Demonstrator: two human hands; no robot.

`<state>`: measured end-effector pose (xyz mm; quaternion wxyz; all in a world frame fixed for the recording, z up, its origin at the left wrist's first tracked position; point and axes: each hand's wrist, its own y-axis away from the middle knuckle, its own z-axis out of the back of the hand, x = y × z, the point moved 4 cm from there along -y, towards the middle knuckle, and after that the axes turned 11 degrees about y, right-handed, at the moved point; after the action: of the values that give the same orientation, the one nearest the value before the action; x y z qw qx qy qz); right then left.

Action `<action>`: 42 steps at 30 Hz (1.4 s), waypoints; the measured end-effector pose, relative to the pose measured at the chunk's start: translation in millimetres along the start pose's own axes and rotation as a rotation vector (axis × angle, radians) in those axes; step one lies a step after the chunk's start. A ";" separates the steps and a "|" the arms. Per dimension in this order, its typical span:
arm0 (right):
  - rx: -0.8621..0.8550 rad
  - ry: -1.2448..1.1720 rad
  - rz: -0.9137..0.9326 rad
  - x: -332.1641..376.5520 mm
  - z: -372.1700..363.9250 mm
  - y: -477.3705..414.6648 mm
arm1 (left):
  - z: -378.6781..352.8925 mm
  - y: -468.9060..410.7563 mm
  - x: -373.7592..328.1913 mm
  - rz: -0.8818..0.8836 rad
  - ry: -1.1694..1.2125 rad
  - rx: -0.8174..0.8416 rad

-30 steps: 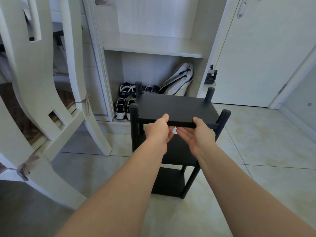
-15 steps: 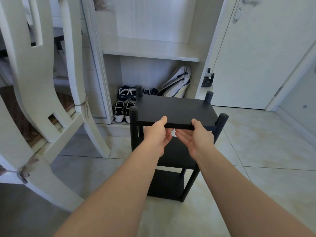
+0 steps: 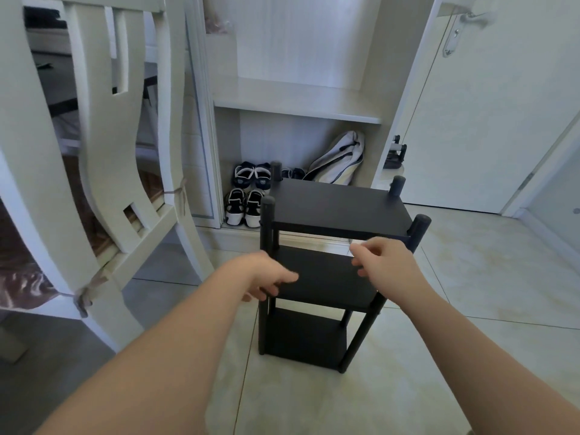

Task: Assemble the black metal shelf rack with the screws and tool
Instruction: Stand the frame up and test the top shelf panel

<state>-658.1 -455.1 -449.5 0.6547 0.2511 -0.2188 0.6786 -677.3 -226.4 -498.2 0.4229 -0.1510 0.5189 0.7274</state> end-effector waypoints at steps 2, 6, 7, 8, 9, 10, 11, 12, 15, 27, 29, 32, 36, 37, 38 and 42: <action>-0.049 0.037 0.193 21.4 0.3 5.9 | 11.8 2.6 15.4 0.073 -0.052 -0.036; -0.092 0.065 0.454 65.2 -14.6 9.0 | 24.0 -8.9 31.2 -0.008 0.023 -0.272; -0.101 0.101 0.495 74.0 -20.0 7.8 | 23.2 -14.8 32.9 -0.055 0.098 -0.303; -0.109 0.150 0.529 82.2 -26.5 5.5 | 21.4 -21.2 33.3 -0.107 0.173 -0.308; -0.113 0.197 0.554 89.5 -32.8 2.3 | 19.6 -27.2 32.5 -0.164 0.224 -0.293; -0.111 0.237 0.571 96.0 -38.8 -1.9 | 18.5 -32.6 30.6 -0.223 0.245 -0.266; -0.104 0.274 0.581 101.8 -44.9 -6.5 | 18.3 -38.2 28.7 -0.283 0.244 -0.237; -0.092 0.312 0.585 106.3 -51.3 -11.3 | 19.0 -43.1 26.4 -0.341 0.229 -0.217; -0.044 0.390 0.596 113.6 -68.8 -24.2 | 23.5 -56.2 23.0 -0.452 0.160 -0.216; -0.261 0.399 0.760 119.7 -25.0 -43.4 | 15.5 -67.0 -7.5 -0.605 0.095 -0.248; -0.346 0.377 0.740 108.6 -2.5 -42.8 | 10.6 -61.1 -24.2 -0.669 0.052 -0.281; -0.413 0.268 0.637 79.5 28.2 -35.7 | -5.2 -48.6 -48.7 -0.775 -0.037 -0.323; -0.494 0.173 0.452 21.1 59.6 -29.0 | -45.6 -34.7 -76.4 -0.862 -0.145 -0.351; -0.517 0.162 0.396 4.3 67.0 -30.9 | -58.3 -33.5 -82.9 -0.874 -0.175 -0.359; -0.535 0.148 0.334 -13.2 74.1 -33.7 | -71.6 -33.1 -89.5 -0.884 -0.205 -0.374; -0.553 0.133 0.130 -89.7 95.9 -46.8 | -128.0 -40.8 -115.1 -0.918 -0.331 -0.441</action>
<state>-604.8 -582.8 -432.6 0.6664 0.0034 -0.3677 0.6486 -605.1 -388.0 -501.2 0.7319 -0.3310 0.1608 0.5735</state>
